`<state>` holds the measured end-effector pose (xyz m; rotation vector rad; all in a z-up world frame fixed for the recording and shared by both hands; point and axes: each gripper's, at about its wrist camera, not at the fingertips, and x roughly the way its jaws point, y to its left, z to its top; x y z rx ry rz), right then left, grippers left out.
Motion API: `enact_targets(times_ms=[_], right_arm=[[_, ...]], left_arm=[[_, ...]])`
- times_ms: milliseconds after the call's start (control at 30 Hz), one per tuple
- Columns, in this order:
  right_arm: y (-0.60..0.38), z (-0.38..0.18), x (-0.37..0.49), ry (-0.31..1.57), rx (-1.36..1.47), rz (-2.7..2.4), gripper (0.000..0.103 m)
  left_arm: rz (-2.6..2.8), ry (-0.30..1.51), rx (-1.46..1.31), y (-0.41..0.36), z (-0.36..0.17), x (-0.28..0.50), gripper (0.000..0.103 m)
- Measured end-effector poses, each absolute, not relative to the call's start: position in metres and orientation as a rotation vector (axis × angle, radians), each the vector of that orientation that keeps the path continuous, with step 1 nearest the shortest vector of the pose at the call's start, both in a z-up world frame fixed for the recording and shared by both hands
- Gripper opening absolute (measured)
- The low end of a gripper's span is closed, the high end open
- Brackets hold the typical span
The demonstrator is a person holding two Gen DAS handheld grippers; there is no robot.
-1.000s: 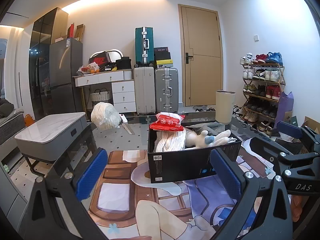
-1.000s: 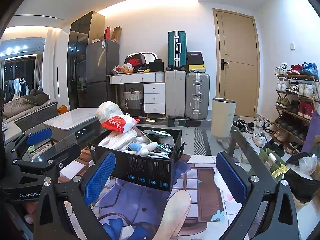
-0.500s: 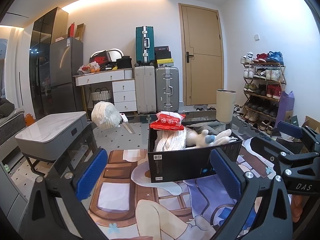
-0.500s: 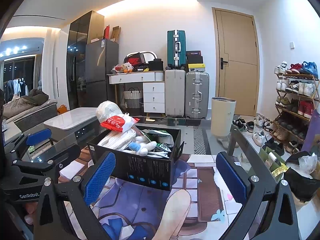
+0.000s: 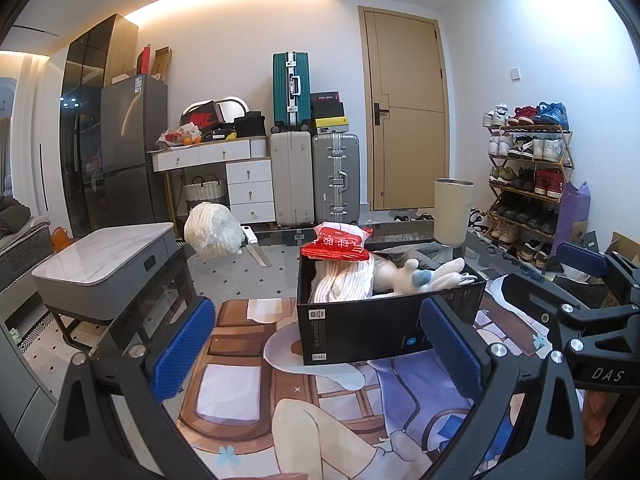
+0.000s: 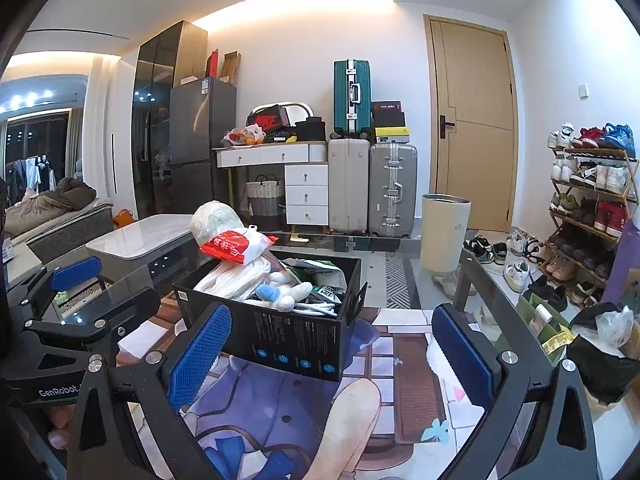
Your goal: Organize soft objects
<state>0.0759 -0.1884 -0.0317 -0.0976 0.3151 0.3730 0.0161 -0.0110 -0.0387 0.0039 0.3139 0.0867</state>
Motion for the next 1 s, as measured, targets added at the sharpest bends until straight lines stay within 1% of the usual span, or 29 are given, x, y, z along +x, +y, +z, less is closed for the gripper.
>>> enact_targets(times_ms=[1000], right_arm=[[-0.19,-0.033,0.0743,0.316,-0.097,0.37,0.102]], left_arm=[[0.099,0.316,0.004,-0.0121,-0.0421,0.0178,0.103]])
